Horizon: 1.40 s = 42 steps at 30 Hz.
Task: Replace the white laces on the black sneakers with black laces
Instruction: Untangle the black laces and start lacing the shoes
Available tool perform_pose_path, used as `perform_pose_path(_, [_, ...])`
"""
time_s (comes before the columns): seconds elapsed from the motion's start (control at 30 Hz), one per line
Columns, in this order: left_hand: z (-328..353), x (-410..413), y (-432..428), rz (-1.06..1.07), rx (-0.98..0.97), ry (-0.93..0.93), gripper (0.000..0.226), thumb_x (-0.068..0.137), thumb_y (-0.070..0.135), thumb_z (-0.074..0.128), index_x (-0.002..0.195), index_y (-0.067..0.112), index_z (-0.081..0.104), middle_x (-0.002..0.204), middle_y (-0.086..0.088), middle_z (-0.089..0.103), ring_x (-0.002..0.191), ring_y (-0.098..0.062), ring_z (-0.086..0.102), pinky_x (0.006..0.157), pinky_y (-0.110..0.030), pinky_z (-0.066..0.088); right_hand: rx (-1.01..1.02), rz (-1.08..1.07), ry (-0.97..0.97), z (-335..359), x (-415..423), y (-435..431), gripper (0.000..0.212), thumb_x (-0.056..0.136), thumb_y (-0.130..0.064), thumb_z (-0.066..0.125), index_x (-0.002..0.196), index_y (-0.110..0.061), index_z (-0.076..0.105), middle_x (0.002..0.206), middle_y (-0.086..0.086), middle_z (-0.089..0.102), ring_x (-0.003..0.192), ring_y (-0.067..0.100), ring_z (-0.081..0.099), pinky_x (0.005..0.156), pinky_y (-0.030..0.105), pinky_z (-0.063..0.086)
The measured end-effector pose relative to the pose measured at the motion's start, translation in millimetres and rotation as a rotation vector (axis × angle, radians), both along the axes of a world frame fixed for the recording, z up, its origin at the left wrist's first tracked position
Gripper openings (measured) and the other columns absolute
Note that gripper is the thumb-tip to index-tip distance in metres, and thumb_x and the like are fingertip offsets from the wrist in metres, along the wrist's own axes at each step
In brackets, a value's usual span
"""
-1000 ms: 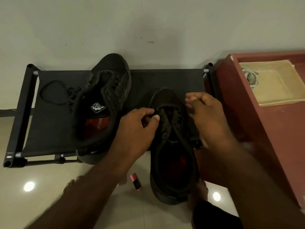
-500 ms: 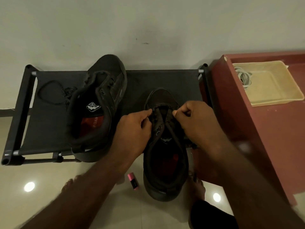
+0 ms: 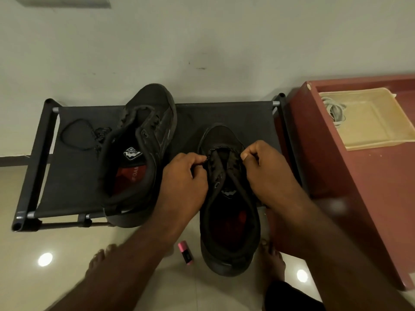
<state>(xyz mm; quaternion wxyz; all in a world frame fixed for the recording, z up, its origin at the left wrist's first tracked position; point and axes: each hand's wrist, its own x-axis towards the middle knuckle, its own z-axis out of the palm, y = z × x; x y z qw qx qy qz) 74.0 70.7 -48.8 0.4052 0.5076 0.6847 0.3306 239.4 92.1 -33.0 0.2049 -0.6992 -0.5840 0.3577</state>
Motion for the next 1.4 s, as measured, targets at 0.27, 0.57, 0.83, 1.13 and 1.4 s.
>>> perform_pose_path(0.27, [-2.6,2.6,4.2,0.007,-0.017,-0.041,0.009,0.097,0.021,0.06,0.089,0.023,0.065,0.071,0.003,0.066,0.065,-0.009,0.064,0.058,-0.02,0.053,-0.005,-0.089,0.024,3.9,-10.2,-1.6,0.018,0.099,-0.022,0.055,0.083,-0.016,0.06,0.066,-0.002,0.059,0.047,-0.004,0.051,0.039,0.009,0.035])
perform_pose_path(0.57, [6.5,0.9,3.5,-0.021,-0.072,-0.09,0.022,0.098,0.011,0.049,0.095,0.019,0.069,0.07,-0.003,0.069,0.066,-0.023,0.069,0.059,-0.044,0.06,-0.051,-0.078,0.096,5.6,-12.2,-2.0,0.019,0.102,-0.02,0.053,0.086,-0.018,0.064,0.078,0.003,0.07,0.074,0.02,0.07,0.066,0.034,0.06])
perform_pose_path(0.83, [2.1,-3.0,3.0,-0.141,-0.05,-0.023,0.025,0.1,0.012,0.048,0.108,0.017,0.071,0.084,0.002,0.071,0.076,-0.009,0.069,0.074,-0.031,0.06,-0.041,-0.079,0.01,0.5,-9.4,-3.2,0.019,0.102,-0.021,0.05,0.087,-0.022,0.06,0.078,-0.003,0.065,0.069,0.012,0.063,0.059,0.031,0.051])
perform_pose_path(1.13, [-2.2,-2.1,8.3,0.002,-0.051,-0.107,0.01,0.093,0.032,0.064,0.092,0.022,0.066,0.078,0.002,0.067,0.07,-0.008,0.066,0.062,-0.015,0.054,-0.006,-0.13,0.056,-4.1,-10.8,-3.0,0.022,0.099,-0.035,0.06,0.085,-0.018,0.062,0.065,-0.004,0.062,0.049,0.0,0.054,0.042,0.01,0.038])
perform_pose_path(1.4, [0.1,0.4,12.4,0.135,-0.087,-0.231,0.019,0.103,0.026,0.047,0.095,0.017,0.061,0.08,0.002,0.06,0.07,-0.003,0.055,0.061,-0.015,0.048,0.098,-0.074,0.132,-4.6,-13.8,-3.6,0.016,0.102,-0.022,0.056,0.086,-0.02,0.061,0.07,0.0,0.061,0.057,0.009,0.054,0.049,0.014,0.042])
